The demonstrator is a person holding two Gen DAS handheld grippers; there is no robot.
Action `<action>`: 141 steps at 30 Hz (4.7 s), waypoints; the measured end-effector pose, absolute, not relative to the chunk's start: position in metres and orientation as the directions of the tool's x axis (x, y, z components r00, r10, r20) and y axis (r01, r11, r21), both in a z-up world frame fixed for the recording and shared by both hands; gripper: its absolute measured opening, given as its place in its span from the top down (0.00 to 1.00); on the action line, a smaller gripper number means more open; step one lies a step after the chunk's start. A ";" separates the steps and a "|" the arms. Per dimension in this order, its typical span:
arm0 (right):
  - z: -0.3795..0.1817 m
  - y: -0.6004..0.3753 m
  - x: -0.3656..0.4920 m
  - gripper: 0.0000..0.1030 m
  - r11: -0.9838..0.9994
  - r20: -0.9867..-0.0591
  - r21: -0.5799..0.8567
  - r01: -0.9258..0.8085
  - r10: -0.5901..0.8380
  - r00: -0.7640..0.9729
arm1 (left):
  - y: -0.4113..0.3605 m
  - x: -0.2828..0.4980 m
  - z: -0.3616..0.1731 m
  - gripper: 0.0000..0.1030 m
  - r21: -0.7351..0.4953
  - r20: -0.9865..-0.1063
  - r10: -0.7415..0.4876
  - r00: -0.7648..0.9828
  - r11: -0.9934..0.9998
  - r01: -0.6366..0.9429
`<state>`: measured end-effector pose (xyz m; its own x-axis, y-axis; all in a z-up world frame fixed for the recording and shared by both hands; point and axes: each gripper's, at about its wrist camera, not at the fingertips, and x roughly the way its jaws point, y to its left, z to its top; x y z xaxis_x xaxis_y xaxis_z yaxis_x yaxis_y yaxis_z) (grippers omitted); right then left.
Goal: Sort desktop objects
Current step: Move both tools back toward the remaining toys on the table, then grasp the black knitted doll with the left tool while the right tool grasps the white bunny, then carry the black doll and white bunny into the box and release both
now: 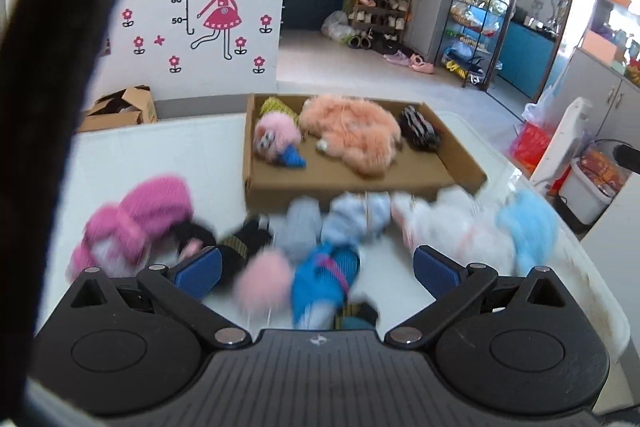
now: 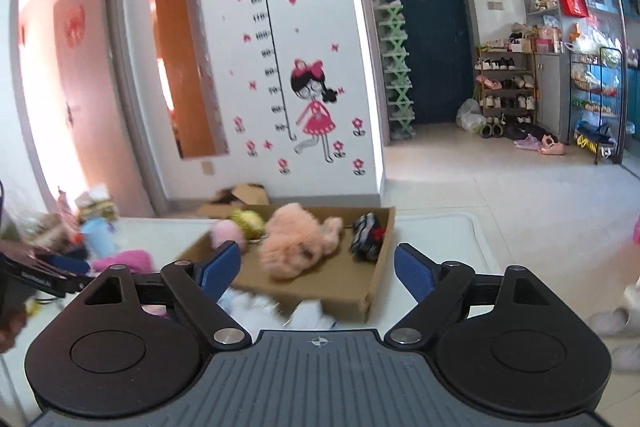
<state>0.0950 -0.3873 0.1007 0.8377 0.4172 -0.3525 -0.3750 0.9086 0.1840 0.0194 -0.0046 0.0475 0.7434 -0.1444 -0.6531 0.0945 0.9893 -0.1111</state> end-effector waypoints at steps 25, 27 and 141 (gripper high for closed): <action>0.017 -0.341 0.033 0.06 0.925 -0.323 0.060 -0.375 0.373 0.869 | -0.040 -0.021 -0.025 0.02 -0.180 -0.654 -0.276 0.705 0.961 0.209; 0.014 -0.338 0.026 0.06 0.920 -0.327 0.057 -0.388 0.385 0.863 | -0.038 -0.018 -0.029 0.02 -0.203 -0.651 -0.290 0.702 0.957 0.207; 0.050 -0.350 0.118 0.34 0.698 -0.141 0.482 -0.529 0.658 0.740 | -0.037 -0.016 0.080 0.63 -0.053 -0.467 -0.191 0.863 0.981 0.189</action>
